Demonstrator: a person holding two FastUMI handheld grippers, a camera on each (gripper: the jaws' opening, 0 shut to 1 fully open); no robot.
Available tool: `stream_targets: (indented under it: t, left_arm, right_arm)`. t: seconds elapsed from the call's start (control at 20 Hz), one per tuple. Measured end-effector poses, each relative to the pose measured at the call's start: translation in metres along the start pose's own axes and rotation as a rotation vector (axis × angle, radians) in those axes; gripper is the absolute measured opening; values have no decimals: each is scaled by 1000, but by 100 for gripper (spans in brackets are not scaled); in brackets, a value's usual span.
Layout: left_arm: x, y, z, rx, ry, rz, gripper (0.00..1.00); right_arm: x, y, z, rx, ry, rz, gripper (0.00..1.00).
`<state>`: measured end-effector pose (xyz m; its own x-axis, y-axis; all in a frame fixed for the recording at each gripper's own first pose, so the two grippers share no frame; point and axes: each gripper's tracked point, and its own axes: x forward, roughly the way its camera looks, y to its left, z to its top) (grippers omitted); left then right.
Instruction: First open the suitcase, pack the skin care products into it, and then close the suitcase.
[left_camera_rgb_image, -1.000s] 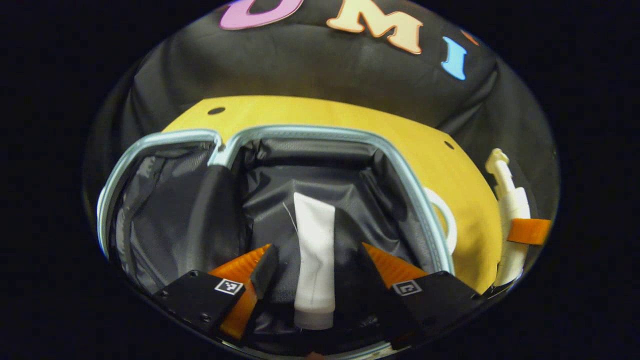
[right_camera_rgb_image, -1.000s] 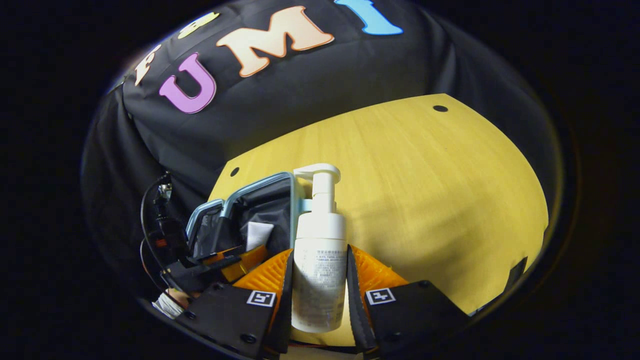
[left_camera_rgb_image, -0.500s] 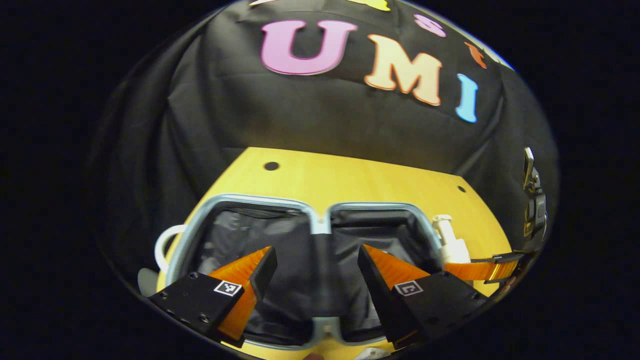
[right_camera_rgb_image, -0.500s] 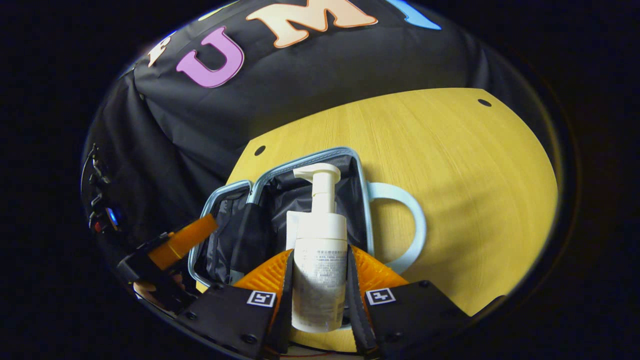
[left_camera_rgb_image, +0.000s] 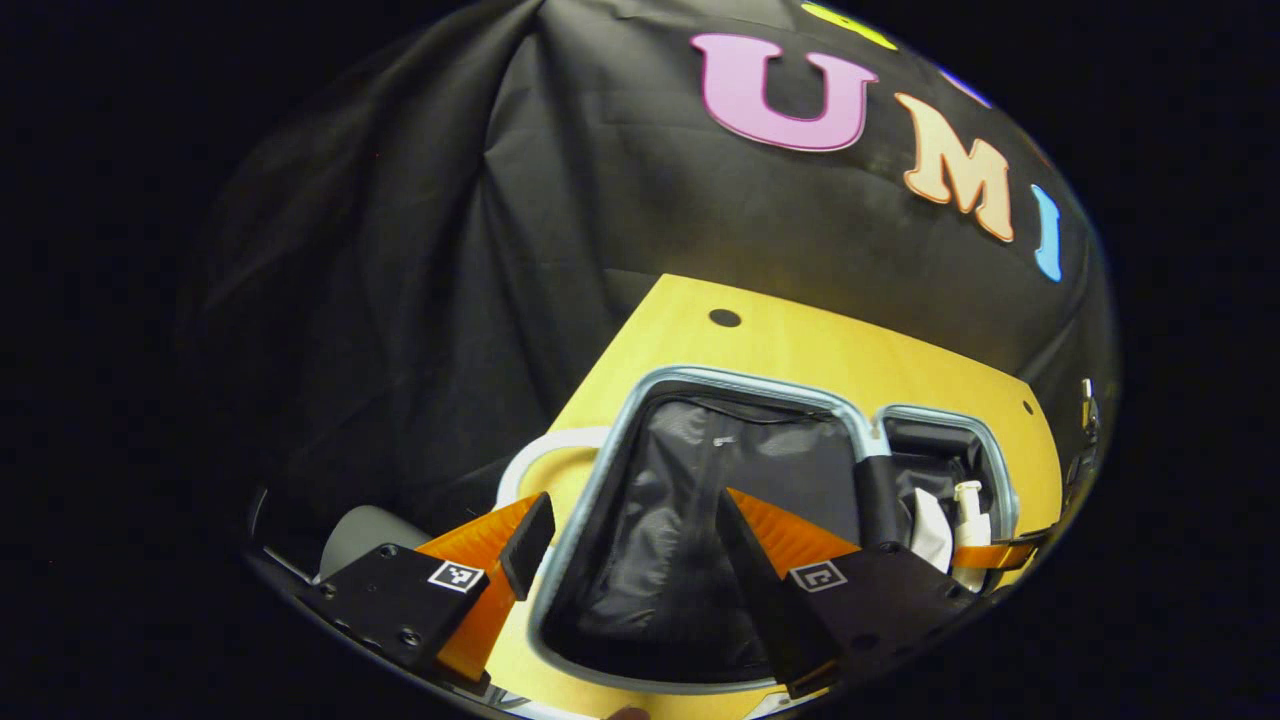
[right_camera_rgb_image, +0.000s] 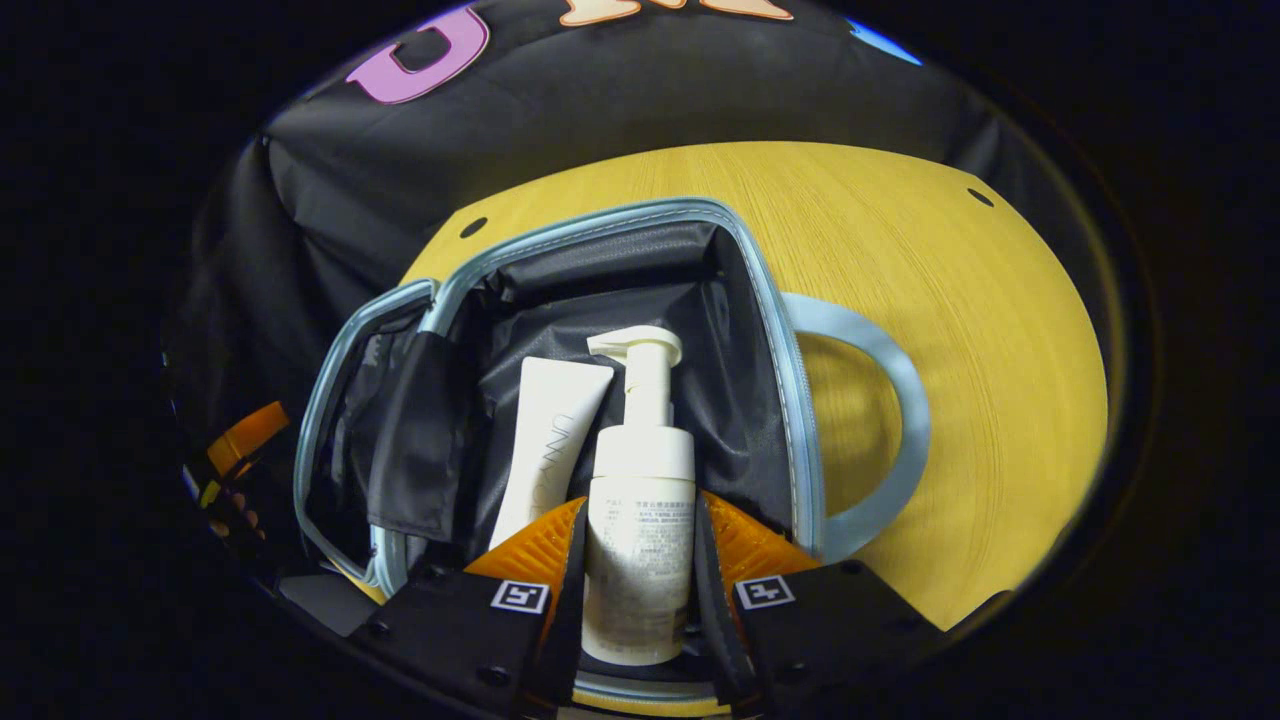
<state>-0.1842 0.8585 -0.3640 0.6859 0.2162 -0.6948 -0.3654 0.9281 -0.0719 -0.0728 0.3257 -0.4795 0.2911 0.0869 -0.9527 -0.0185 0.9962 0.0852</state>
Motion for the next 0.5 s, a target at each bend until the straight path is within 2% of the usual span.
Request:
stream_targets:
  t: [0.1,0.2,0.25,0.3,0.35,0.45,0.5]
  left_arm:
    - [8,17,-5,-17,18,9,95]
    - [15,34,-10,-13,34,23,95]
    - [18,41,-8,-7,36,29,95]
    - [21,45,-5,-2,40,37,95]
    - [25,51,-4,4,42,44,95]
    - [31,60,-1,6,43,53,96]
    - [35,61,-1,3,43,48,94]
  right_arm:
    - [-3,1,-1,-1,5,3,58]
    - [-10,9,6,7,-11,47,58]
    - [-13,14,13,14,-33,72,74]
    - [-18,20,14,21,-40,99,76]
    - [-27,23,18,22,-58,115,88]
    - [-35,23,26,17,-94,123,96]
    - [-41,22,32,15,-115,126,96]
